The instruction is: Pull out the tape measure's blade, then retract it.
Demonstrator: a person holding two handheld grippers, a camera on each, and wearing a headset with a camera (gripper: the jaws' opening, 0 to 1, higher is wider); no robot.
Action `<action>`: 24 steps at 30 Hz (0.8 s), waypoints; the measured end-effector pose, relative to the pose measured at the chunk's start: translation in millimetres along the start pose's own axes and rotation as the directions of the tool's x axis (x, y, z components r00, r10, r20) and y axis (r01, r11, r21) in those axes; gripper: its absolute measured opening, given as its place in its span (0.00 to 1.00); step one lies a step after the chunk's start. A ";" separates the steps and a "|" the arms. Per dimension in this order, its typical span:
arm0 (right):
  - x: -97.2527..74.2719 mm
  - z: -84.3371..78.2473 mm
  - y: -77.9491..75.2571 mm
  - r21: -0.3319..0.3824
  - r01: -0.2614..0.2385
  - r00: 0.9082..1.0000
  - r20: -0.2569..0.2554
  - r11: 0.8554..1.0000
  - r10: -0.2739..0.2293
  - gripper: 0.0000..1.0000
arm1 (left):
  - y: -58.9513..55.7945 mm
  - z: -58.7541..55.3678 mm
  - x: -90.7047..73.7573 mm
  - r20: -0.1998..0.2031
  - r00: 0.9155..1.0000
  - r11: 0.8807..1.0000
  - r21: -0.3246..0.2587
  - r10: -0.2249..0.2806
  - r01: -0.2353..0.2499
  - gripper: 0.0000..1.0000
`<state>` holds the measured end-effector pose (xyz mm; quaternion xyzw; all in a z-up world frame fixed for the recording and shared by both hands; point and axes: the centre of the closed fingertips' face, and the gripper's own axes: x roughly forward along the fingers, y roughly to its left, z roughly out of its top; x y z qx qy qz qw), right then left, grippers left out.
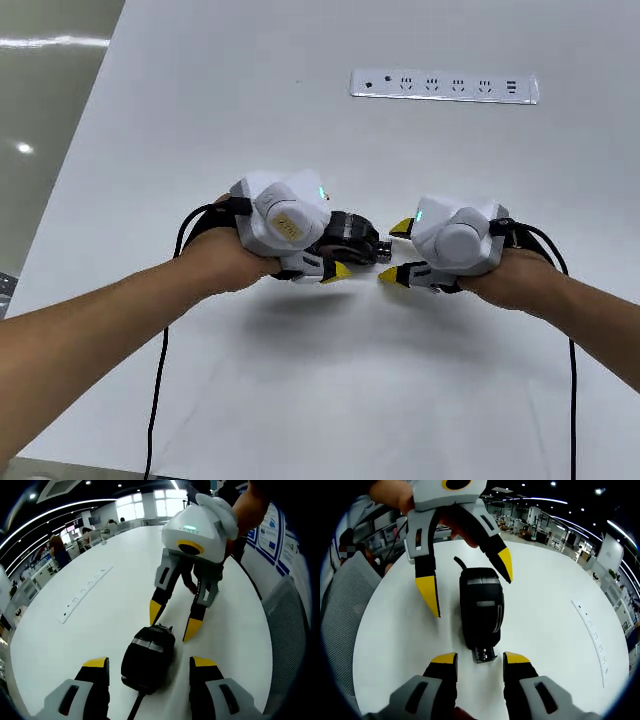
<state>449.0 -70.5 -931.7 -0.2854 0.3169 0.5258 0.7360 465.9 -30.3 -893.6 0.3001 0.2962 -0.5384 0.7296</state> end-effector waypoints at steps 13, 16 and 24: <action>3.8 -0.6 0.7 -0.015 -0.028 1.000 -0.009 1.000 0.028 0.28 | 3.6 6.6 9.7 -0.001 0.999 0.997 0.051 -0.050 0.050 0.53; 4.7 -1.6 0.4 -0.021 -0.032 0.999 -0.013 0.999 0.031 0.27 | 3.4 7.5 11.5 -0.006 0.998 0.996 0.066 -0.067 0.067 0.50; 6.5 -3.7 -2.4 -0.036 -0.042 0.999 -0.021 0.998 0.041 0.23 | 0.8 9.2 12.4 -0.011 0.995 0.992 0.086 -0.096 0.097 0.41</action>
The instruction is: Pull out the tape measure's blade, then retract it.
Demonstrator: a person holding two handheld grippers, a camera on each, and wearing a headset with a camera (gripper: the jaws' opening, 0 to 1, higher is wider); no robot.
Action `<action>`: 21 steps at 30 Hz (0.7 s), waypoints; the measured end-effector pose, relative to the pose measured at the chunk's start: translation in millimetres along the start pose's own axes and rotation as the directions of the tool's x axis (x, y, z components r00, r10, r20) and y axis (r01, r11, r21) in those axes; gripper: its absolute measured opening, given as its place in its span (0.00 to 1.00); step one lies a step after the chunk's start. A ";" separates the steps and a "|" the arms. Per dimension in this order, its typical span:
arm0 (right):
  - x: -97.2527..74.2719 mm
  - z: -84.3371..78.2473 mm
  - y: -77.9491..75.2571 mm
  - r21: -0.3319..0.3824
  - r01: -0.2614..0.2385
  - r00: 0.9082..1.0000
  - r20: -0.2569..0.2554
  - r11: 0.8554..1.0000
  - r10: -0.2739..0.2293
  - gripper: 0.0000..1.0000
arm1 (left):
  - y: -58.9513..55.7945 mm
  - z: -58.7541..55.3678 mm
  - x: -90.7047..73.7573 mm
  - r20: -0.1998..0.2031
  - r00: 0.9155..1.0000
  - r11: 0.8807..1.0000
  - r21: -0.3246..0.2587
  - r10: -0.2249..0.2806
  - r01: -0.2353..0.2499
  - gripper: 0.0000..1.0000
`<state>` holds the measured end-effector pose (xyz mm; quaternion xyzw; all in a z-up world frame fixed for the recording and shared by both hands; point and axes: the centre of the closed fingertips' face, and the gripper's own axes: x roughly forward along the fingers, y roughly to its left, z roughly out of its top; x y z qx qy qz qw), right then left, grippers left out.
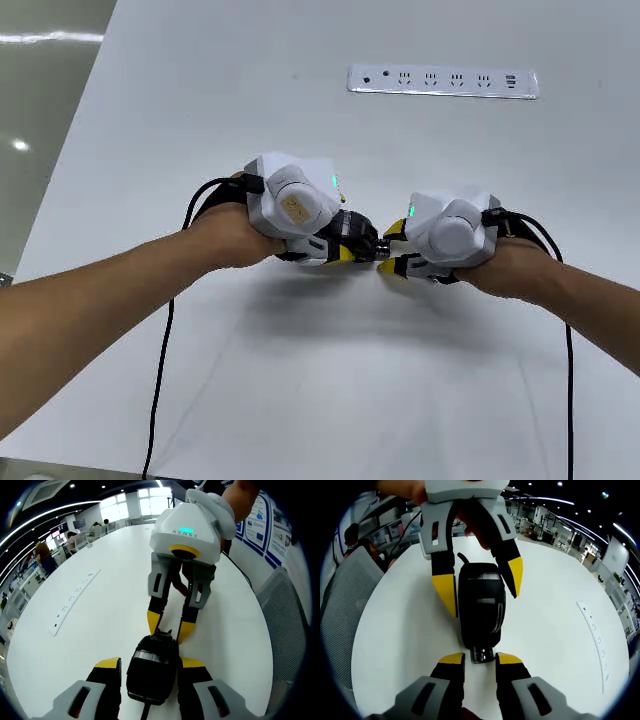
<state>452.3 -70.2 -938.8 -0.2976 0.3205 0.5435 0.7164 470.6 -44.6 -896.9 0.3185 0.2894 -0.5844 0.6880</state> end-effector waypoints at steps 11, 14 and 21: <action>0.7 1.1 -3.6 -0.015 -0.019 1.000 -0.002 1.000 0.019 0.16 | -3.6 2.9 -0.9 0.000 1.000 0.999 0.024 -0.025 0.025 0.36; 1.3 1.0 -4.1 -0.015 -0.027 1.000 -0.003 1.000 0.027 0.16 | -4.3 2.5 -1.2 -0.010 0.999 0.998 0.044 -0.037 0.038 0.35; 1.9 0.6 -4.3 -0.021 -0.049 0.999 0.012 0.999 0.049 0.15 | -4.3 2.0 0.0 -0.040 0.998 0.996 0.063 -0.056 0.059 0.34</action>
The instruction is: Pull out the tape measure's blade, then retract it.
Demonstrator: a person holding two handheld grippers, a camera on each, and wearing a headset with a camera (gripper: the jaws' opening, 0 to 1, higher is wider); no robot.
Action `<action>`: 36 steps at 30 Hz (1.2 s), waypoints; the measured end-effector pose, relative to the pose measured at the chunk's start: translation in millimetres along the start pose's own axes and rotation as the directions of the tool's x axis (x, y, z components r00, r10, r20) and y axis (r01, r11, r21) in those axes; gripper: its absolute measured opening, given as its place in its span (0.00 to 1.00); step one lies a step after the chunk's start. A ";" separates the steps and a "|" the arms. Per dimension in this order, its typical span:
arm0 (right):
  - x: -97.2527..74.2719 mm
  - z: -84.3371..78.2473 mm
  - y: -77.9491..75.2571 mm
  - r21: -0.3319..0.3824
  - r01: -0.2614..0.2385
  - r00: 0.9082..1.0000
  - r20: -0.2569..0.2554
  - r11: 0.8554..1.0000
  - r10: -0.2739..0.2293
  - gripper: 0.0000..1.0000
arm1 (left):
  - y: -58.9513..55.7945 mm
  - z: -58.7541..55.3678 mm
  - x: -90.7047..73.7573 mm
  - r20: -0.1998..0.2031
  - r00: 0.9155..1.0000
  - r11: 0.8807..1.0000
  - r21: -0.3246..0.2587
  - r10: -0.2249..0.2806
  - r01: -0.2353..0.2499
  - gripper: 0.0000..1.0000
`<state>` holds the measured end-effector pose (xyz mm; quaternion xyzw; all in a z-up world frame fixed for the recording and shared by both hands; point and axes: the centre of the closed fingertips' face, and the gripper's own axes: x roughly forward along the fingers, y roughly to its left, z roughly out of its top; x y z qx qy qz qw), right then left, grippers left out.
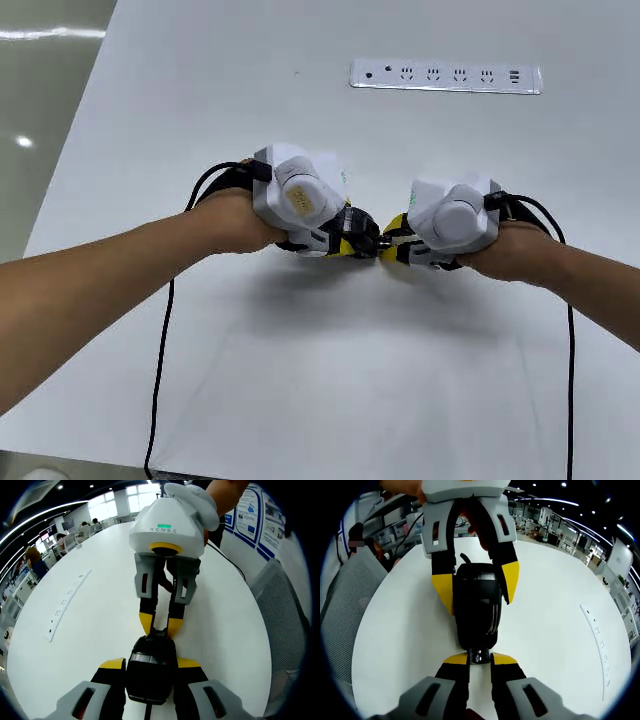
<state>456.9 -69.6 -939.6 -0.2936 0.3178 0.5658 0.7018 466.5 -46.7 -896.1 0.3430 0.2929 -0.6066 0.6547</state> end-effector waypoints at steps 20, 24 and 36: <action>-1.9 3.3 4.7 -0.046 -0.063 0.998 0.015 0.997 0.064 0.13 | -0.6 -3.2 1.3 -0.069 0.997 0.999 0.037 -0.034 0.037 0.32; -3.5 2.6 3.6 -0.041 -0.060 0.998 0.023 0.997 0.061 0.13 | -0.7 -3.5 0.8 -0.076 0.997 0.999 0.034 -0.030 0.033 0.32; -8.7 0.9 4.9 -0.021 -0.068 0.997 0.030 0.997 0.068 0.12 | -1.5 -4.2 0.3 -0.082 0.996 0.998 0.044 -0.032 0.035 0.32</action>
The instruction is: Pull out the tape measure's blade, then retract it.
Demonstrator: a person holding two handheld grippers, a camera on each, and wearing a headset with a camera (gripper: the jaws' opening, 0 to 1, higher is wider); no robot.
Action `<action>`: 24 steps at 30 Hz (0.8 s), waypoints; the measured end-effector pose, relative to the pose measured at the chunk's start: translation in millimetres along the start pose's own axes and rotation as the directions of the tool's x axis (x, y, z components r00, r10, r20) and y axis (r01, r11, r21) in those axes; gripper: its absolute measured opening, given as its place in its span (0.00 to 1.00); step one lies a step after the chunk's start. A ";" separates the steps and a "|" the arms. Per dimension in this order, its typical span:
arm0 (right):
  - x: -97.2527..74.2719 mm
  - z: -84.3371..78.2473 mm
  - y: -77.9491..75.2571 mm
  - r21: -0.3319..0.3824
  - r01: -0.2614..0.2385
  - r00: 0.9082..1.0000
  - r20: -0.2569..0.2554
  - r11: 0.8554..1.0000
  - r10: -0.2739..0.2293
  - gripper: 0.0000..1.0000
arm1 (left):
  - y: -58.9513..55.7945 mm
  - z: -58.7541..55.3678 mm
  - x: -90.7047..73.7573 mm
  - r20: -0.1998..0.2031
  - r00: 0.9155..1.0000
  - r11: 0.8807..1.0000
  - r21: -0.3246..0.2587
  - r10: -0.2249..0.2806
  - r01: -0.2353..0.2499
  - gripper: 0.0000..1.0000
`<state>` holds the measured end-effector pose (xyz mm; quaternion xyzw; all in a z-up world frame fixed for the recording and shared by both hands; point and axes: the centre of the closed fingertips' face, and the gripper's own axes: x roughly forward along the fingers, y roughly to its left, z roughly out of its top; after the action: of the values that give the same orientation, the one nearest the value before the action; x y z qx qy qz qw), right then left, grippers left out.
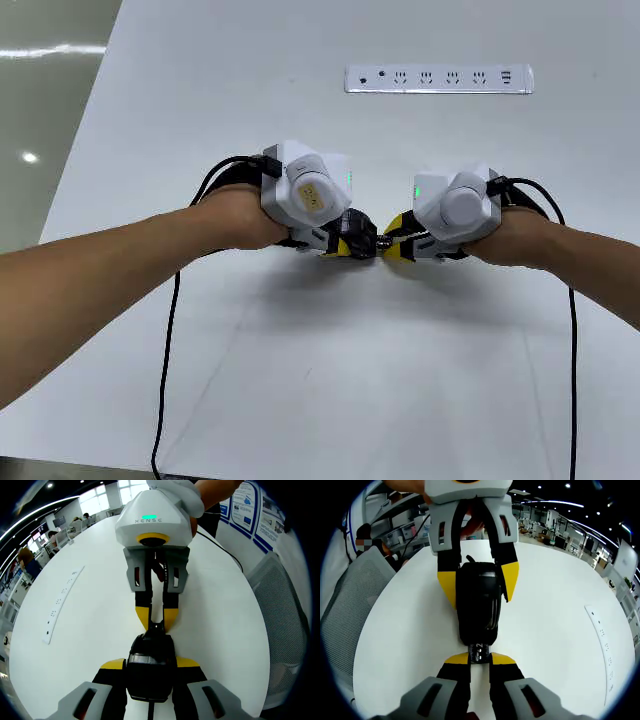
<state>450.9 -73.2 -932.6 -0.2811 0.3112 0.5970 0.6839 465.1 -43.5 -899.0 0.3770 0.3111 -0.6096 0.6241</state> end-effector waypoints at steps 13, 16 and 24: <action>-13.7 -19.5 -2.5 0.005 0.006 1.000 -0.020 1.000 -0.006 0.12 | 1.0 -1.3 1.4 -0.003 1.000 1.000 -0.003 0.000 0.000 0.32; -17.6 -25.9 -4.7 0.002 0.006 1.000 -0.025 1.000 -0.006 0.12 | 1.3 -1.2 1.6 -0.002 1.000 1.000 -0.002 -0.002 0.002 0.32; -25.5 -34.1 -4.2 0.006 0.015 0.999 -0.038 1.000 -0.014 0.12 | 1.7 -1.8 2.1 -0.007 1.000 1.000 0.001 -0.007 0.007 0.32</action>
<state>449.6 -116.0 -935.2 -0.2926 0.3239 0.5856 0.6830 467.1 -43.2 -901.5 0.3786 0.3142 -0.6106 0.6206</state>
